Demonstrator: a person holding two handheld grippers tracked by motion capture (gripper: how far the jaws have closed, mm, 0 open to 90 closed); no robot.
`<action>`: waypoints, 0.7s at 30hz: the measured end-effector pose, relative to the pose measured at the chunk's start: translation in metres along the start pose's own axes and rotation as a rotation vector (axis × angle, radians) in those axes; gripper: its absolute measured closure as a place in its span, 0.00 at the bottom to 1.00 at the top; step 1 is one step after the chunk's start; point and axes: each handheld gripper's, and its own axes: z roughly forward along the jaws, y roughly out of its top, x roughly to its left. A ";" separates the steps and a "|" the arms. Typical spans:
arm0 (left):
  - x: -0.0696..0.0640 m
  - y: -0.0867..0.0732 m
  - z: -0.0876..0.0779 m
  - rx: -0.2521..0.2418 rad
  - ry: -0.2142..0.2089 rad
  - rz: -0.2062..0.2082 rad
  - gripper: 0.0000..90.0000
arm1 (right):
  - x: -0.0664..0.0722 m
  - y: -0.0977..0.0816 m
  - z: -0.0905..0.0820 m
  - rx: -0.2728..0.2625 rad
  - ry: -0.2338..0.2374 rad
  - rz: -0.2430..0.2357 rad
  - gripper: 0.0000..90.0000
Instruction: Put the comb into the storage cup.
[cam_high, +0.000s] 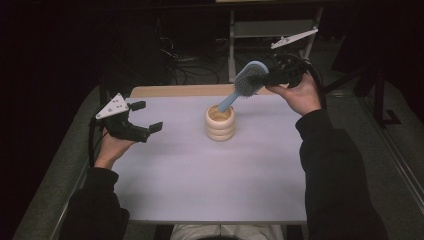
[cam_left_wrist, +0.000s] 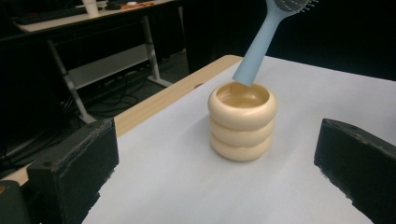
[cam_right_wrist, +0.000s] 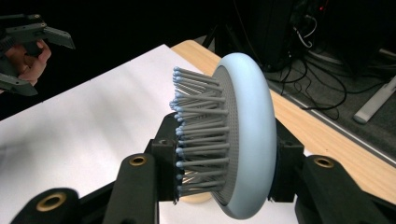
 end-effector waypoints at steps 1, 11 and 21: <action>0.000 -0.002 -0.001 0.002 0.001 -0.003 0.00 | 0.001 0.000 0.003 0.008 0.000 -0.003 0.61; 0.001 -0.028 -0.020 -0.003 0.029 -0.026 0.00 | 0.003 0.000 0.023 0.043 0.014 -0.006 0.61; -0.002 -0.055 -0.029 -0.016 0.050 -0.079 0.00 | 0.003 -0.003 0.044 0.074 0.019 -0.004 0.61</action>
